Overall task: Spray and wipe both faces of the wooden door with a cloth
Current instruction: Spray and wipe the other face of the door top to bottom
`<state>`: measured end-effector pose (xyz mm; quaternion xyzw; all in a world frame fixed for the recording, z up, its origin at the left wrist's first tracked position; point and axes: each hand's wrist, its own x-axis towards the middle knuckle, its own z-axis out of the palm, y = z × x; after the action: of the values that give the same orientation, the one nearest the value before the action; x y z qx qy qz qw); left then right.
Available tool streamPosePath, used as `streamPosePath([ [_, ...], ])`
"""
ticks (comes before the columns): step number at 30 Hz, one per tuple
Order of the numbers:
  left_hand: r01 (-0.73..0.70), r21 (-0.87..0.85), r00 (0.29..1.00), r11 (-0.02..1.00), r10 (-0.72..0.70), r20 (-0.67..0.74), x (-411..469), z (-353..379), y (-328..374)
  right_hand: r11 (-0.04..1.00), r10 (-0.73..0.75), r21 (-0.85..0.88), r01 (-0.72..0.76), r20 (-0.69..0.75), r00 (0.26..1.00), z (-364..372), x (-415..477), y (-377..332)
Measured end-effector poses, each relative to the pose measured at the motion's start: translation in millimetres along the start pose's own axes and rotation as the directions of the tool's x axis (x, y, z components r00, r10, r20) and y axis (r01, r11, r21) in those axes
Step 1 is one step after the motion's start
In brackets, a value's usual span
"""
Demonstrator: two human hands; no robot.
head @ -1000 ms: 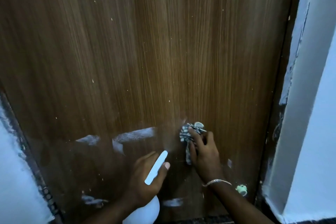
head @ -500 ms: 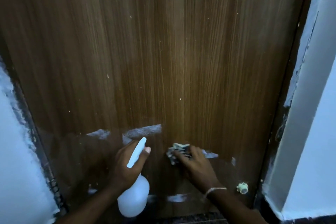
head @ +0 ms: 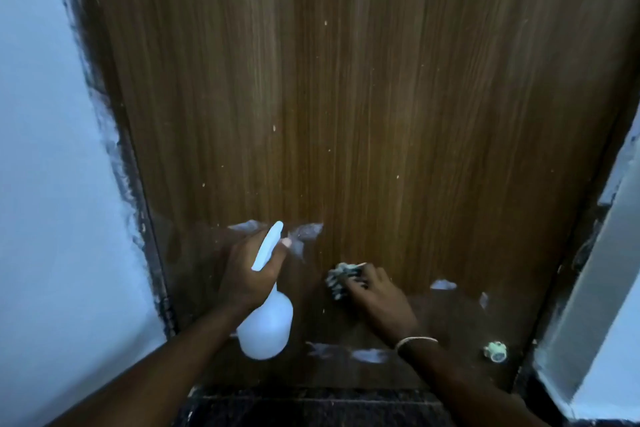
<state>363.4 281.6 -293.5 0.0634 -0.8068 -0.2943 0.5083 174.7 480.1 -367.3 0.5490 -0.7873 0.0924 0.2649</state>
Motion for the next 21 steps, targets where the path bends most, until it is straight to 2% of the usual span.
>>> streamPosePath([
  [2, -0.021, 0.078, 1.000, 0.997, 0.020, 0.005, -6, -6, -8, 0.951, 0.269, 0.188, -0.246, -0.106, 0.957, -20, -5, 10],
  [4, 0.033, 0.042, 0.999, 0.999, -0.034, 0.024, -12, -15, -8, 0.795, 0.563, 0.434, -0.425, -0.265, 0.783, -48, 23, 10],
  [5, 0.067, 0.019, 0.998, 0.998, -0.068, 0.013, -13, -21, -8, 0.753, 0.626, 0.493, -0.436, -0.332, 0.706, -59, 46, 4],
  [6, 0.091, -0.001, 0.996, 0.996, -0.091, -0.011, -14, -25, -9, 0.761, 0.624, 0.493, -0.421, -0.380, 0.683, -64, 68, -6],
  [7, 0.107, -0.006, 0.994, 0.994, -0.107, -0.028, -13, -30, -10, 0.812, 0.556, 0.453, -0.368, -0.408, 0.724, -66, 89, -22],
  [9, 0.109, -0.021, 0.993, 0.994, -0.110, -0.034, -9, -39, -6, 0.956, 0.266, 0.217, -0.195, -0.373, 0.889, -49, 109, -53],
  [10, 0.108, -0.029, 0.994, 0.994, -0.109, -0.024, -9, -43, -5, 0.994, 0.089, 0.079, -0.069, -0.279, 0.956, -29, 105, -66],
  [11, 0.119, -0.035, 0.993, 0.992, -0.120, -0.017, -9, -47, -5, 0.998, -0.059, -0.018, 0.056, -0.160, 0.985, -10, 92, -74],
  [12, 0.148, -0.043, 0.989, 0.988, -0.149, -0.018, -11, -51, -8, 0.985, -0.158, -0.074, 0.153, -0.077, 0.984, 5, 75, -75],
  [13, 0.183, -0.052, 0.983, 0.982, -0.184, -0.023, -14, -55, -10, 0.977, -0.191, -0.102, 0.186, -0.038, 0.981, 14, 57, -66],
  [14, 0.210, -0.059, 0.977, 0.976, -0.212, -0.028, -17, -58, -14, 0.982, -0.149, -0.121, 0.145, -0.032, 0.988, 15, 41, -54],
  [16, 0.250, -0.041, 0.968, 0.967, -0.251, -0.026, -25, -65, -24, 0.991, 0.049, -0.116, -0.065, -0.138, 0.989, -4, 29, -35],
  [18, 0.299, -0.010, 0.954, 0.954, -0.299, -0.020, -31, -72, -35, 0.962, 0.272, 0.074, -0.262, -0.289, 0.918, -31, 51, -33],
  [20, 0.347, 0.013, 0.938, 0.938, -0.347, -0.024, -33, -78, -43, 0.917, 0.389, 0.257, -0.305, -0.412, 0.824, -51, 99, -54],
  [21, 0.358, 0.018, 0.933, 0.933, -0.358, -0.031, -31, -81, -45, 0.926, 0.365, 0.265, -0.270, -0.439, 0.821, -53, 121, -74],
])
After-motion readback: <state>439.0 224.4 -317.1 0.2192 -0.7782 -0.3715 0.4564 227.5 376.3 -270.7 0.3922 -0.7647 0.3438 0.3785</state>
